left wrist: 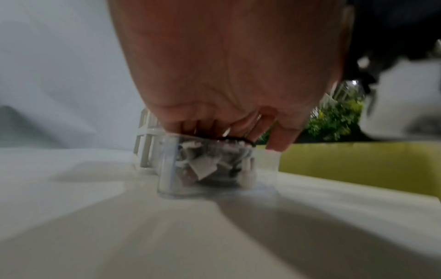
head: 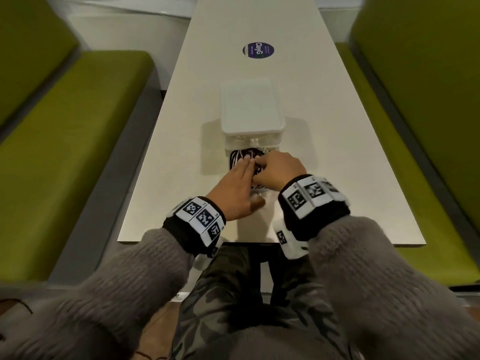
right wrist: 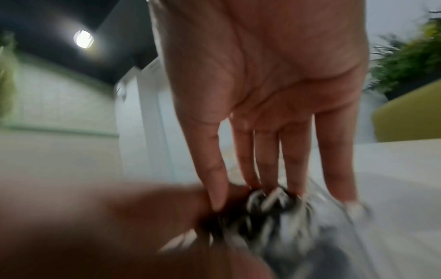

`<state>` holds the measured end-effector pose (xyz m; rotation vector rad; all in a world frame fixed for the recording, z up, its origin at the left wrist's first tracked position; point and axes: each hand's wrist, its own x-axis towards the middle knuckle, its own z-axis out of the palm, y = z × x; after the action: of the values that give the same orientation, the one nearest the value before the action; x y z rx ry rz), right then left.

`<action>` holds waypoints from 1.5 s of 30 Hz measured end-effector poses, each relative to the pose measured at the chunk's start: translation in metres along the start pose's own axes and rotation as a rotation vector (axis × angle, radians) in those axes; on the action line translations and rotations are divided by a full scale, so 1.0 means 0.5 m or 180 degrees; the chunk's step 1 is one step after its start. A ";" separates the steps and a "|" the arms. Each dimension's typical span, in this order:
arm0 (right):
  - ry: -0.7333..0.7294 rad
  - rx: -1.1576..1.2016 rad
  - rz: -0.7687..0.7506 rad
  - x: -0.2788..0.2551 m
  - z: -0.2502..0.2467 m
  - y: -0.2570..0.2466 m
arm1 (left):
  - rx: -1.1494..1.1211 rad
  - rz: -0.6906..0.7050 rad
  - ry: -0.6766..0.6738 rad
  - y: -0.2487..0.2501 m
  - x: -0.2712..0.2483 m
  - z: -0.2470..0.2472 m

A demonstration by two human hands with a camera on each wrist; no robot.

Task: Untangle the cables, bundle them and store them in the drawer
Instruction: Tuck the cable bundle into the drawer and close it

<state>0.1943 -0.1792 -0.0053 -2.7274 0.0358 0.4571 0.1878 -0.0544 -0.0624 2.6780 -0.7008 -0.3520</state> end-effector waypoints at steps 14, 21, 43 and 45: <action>-0.0135 -0.0977 -0.0599 0.079 -0.088 -0.009 | 0.0394 0.0289 0.0175 -0.029 0.013 0.016; 0.0397 -0.1393 -0.0746 0.078 -0.053 0.022 | -0.0023 -0.0071 0.0295 -0.012 -0.001 -0.002; 0.0793 -0.1557 -0.1136 0.103 -0.044 0.055 | 0.0233 0.0029 0.0369 -0.024 0.005 -0.003; 0.0884 -0.1553 -0.1139 0.101 -0.038 0.056 | 0.0170 0.0044 0.0333 -0.019 0.004 -0.006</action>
<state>0.2457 -0.2101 -0.0150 -3.1514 -0.5487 -0.0270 0.1944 -0.0466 -0.0636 2.7176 -0.7061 -0.1904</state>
